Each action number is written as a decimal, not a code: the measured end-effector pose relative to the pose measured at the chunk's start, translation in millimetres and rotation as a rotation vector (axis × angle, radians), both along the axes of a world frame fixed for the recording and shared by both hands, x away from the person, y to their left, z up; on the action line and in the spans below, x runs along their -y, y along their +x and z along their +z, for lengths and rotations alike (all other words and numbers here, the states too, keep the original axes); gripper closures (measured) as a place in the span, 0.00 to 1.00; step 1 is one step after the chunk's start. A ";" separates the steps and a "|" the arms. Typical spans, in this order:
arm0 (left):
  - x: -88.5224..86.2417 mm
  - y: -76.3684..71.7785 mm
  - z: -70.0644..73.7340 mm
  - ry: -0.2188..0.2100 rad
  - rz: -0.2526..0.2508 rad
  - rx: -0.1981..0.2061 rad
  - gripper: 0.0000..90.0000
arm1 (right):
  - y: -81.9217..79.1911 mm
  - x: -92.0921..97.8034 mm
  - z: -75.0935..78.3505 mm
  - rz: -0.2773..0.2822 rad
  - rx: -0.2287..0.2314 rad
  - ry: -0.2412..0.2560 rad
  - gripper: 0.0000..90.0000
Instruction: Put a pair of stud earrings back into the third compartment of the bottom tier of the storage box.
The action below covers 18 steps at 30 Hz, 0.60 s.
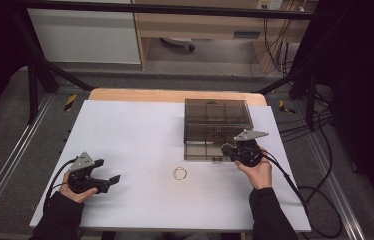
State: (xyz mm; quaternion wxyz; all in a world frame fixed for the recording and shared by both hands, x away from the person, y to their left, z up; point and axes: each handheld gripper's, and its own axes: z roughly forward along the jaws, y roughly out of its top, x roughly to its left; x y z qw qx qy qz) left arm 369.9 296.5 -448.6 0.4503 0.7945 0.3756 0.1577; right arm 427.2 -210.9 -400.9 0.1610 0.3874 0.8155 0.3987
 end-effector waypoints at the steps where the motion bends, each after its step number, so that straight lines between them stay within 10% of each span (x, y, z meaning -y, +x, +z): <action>1: 0.0 0.0 0.0 0.000 0.000 0.000 0.07 | 1.4 1.0 -0.2 -0.004 0.001 -0.002 0.96; 18: -0.4 0.1 0.1 0.002 0.000 0.000 0.07 | 18.2 13.6 -8.1 -0.070 -0.028 -0.015 0.96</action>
